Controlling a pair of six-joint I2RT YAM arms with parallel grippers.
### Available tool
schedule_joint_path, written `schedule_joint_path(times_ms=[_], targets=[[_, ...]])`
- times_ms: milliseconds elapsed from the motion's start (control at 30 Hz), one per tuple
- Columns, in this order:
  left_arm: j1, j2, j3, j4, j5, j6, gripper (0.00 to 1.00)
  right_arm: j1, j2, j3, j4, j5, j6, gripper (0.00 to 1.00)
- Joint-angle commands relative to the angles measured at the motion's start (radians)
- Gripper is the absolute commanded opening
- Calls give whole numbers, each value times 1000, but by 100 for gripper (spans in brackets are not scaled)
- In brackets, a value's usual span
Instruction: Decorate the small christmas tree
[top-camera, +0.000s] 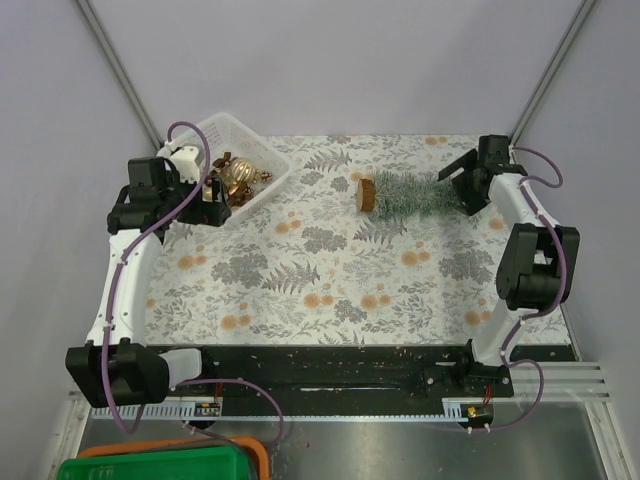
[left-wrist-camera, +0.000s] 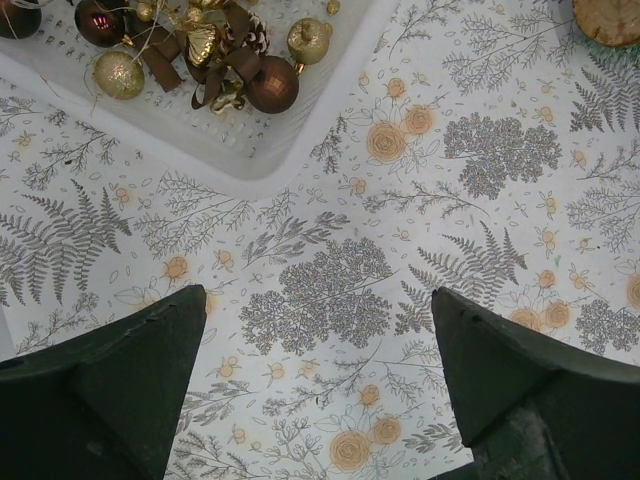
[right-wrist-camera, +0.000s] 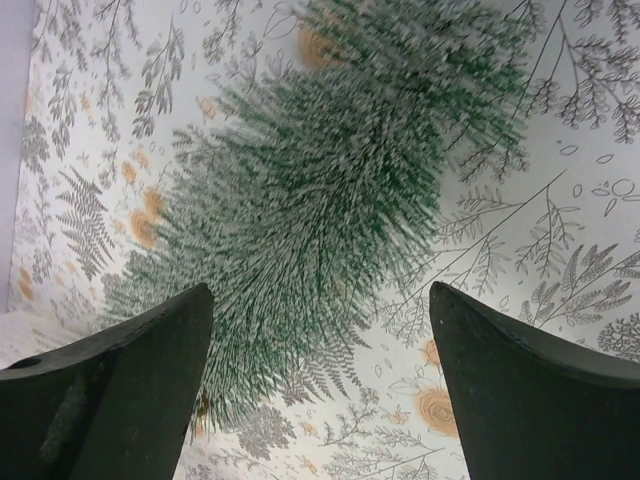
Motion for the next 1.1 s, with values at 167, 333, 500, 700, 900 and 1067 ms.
schedule_joint_path(times_ms=[167,333,500,700,900,1067], targets=[[-3,-29,-15,27,-15,0,99,-20,130,136,-55,98,58,91],[-11,-29,-4,-5,-34,-6,99,-20,176,147,-53,96,55,81],[-14,-55,-27,-19,-89,5,99,-11,205,156,-62,98,46,65],[-14,-66,-55,-39,-111,13,99,17,206,219,-108,158,24,44],[-14,-82,-85,-41,-92,13,99,73,191,241,-125,245,-6,12],[-14,-108,-94,-41,-94,30,99,129,133,238,-111,268,-52,0]])
